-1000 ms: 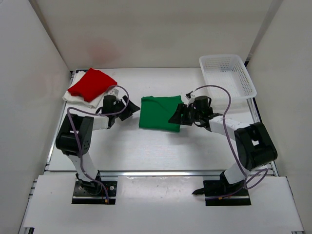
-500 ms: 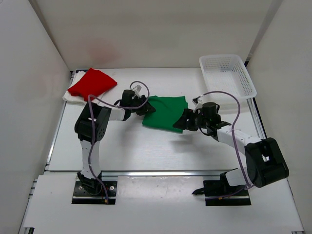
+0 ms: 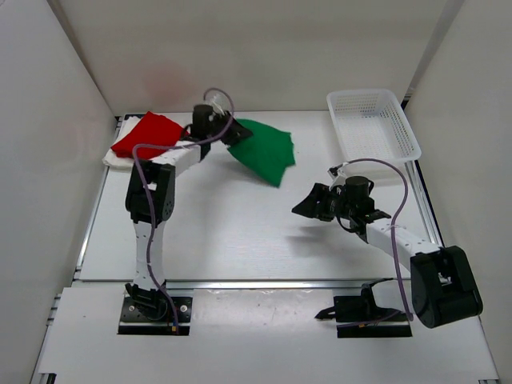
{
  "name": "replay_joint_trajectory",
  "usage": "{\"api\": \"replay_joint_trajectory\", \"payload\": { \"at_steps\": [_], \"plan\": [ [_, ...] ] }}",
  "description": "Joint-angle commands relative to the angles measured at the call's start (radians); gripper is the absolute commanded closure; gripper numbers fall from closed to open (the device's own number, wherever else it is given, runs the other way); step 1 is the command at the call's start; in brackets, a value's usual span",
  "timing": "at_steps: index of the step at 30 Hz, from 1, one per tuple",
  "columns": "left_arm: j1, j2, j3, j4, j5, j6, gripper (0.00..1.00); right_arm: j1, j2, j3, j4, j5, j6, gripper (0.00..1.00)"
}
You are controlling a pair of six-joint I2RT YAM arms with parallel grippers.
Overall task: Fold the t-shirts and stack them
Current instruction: Put the neatly folded tshirt into the corner of the board with the left arm
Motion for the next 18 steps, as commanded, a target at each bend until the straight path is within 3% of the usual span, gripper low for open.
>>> {"api": "replay_joint_trajectory", "payload": {
  "at_steps": [1, 5, 7, 9, 10, 11, 12, 14, 18],
  "plan": [
    [0.149, -0.071, 0.195, -0.041, 0.037, -0.023, 1.00, -0.012, 0.015, -0.022, 0.045, -0.030, -0.007, 0.38],
    [0.356, -0.128, 0.216, -0.075, 0.030, -0.034, 1.00, 0.011, 0.044, -0.026, 0.060, -0.035, -0.007, 0.38],
    [0.444, -0.184, 0.086, -0.029, 0.002, -0.077, 0.98, 0.031, 0.067, -0.019, 0.069, -0.047, -0.004, 0.38],
    [0.525, -0.236, -0.073, 0.063, -0.029, -0.132, 0.75, 0.040, 0.081, -0.016, 0.078, -0.056, -0.004, 0.38],
    [0.583, -0.273, -0.193, 0.153, -0.045, -0.184, 0.55, 0.043, 0.087, -0.015, 0.077, -0.059, -0.006, 0.38],
    [0.645, -0.292, -0.253, 0.216, -0.073, -0.233, 0.24, 0.052, 0.087, -0.007, 0.078, -0.058, -0.012, 0.38],
    [0.662, -0.315, -0.346, 0.255, -0.081, -0.253, 0.02, 0.068, 0.093, -0.003, 0.075, -0.062, -0.016, 0.38],
    [0.741, -0.350, -0.480, 0.260, -0.110, -0.296, 0.01, 0.076, 0.098, -0.015, 0.074, -0.056, -0.022, 0.38],
    [0.777, -0.462, -0.599, 0.203, -0.182, -0.244, 0.01, 0.102, 0.086, -0.035, 0.082, -0.047, -0.019, 0.36]
  ]
}}
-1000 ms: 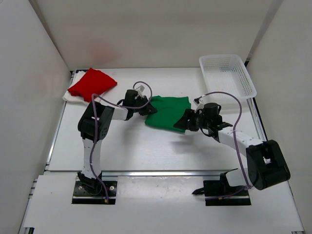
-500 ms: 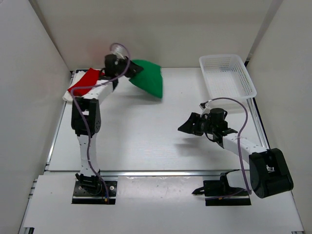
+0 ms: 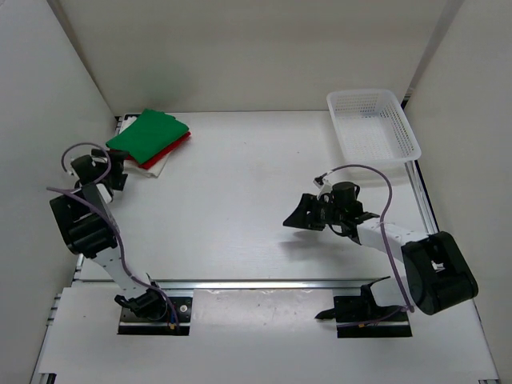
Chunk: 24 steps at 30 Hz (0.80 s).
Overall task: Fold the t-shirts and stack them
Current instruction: Put the neatly folded tshirt into the corner of the board with the left arm
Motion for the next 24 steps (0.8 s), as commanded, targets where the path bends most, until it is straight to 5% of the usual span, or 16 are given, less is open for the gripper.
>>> {"api": "replay_joint_trajectory", "payload": {
  "at_steps": [1, 7, 10, 12, 19, 24],
  "plan": [
    [-0.037, -0.165, -0.060, 0.002, -0.059, 0.016, 0.01, 0.021, -0.012, -0.020, 0.053, 0.005, -0.013, 0.35],
    [-0.106, -0.294, -0.181, -0.059, -0.128, 0.071, 0.01, 0.093, -0.056, -0.055, 0.024, 0.106, -0.023, 0.22],
    [-0.235, -0.333, -0.209, -0.107, -0.150, 0.153, 0.01, 0.136, -0.084, -0.052, -0.065, 0.237, -0.042, 0.28],
    [-0.339, -0.378, -0.203, -0.157, -0.186, 0.236, 0.01, 0.163, -0.102, -0.037, -0.099, 0.305, -0.065, 0.01],
    [-0.805, -0.464, -0.267, -0.276, -0.293, 0.437, 0.01, 0.144, -0.157, -0.034, -0.183, 0.370, -0.117, 0.00],
    [-0.861, -0.455, -0.379, -0.184, -0.093, 0.396, 0.02, 0.156, -0.210, -0.070, -0.154, 0.356, -0.140, 0.00]
  ]
}}
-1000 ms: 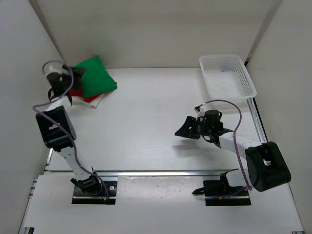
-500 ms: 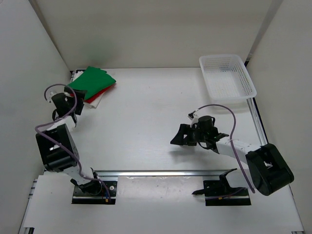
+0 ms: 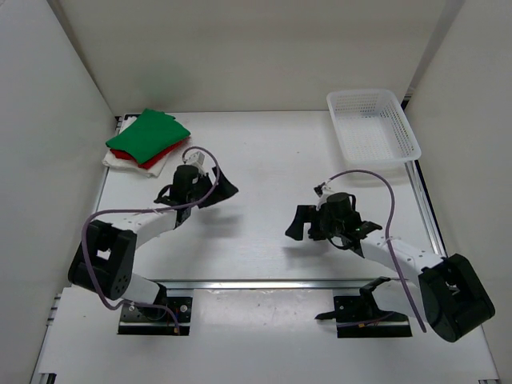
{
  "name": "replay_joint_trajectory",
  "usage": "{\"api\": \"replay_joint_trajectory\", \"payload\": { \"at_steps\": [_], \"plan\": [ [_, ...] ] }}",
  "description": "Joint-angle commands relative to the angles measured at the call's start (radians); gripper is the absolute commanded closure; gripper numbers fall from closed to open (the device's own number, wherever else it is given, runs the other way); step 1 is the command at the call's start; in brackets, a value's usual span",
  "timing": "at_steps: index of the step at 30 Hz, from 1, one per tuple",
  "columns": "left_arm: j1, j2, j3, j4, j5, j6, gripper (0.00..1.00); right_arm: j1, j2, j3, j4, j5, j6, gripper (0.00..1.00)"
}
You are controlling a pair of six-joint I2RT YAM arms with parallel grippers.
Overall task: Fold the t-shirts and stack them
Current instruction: Put the neatly folded tshirt into the corner of the board with the left arm
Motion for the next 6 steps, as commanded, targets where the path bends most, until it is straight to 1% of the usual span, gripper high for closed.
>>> {"api": "replay_joint_trajectory", "payload": {
  "at_steps": [1, 3, 4, 6],
  "plan": [
    [-0.003, -0.038, -0.091, 0.032, 0.078, 0.020, 0.01, 0.033, -0.040, -0.021, 0.036, 0.036, -0.049, 0.00],
    [-0.018, -0.035, -0.111, 0.048, 0.067, 0.032, 0.01, 0.064, -0.054, -0.037, 0.066, 0.038, -0.056, 0.01],
    [-0.022, -0.035, -0.119, 0.049, 0.088, 0.040, 0.01, 0.068, -0.058, -0.052, 0.088, 0.015, -0.046, 0.01],
    [-0.022, -0.006, -0.104, 0.014, 0.089, 0.051, 0.02, 0.059, -0.060, -0.069, 0.123, -0.017, -0.031, 0.00]
  ]
}}
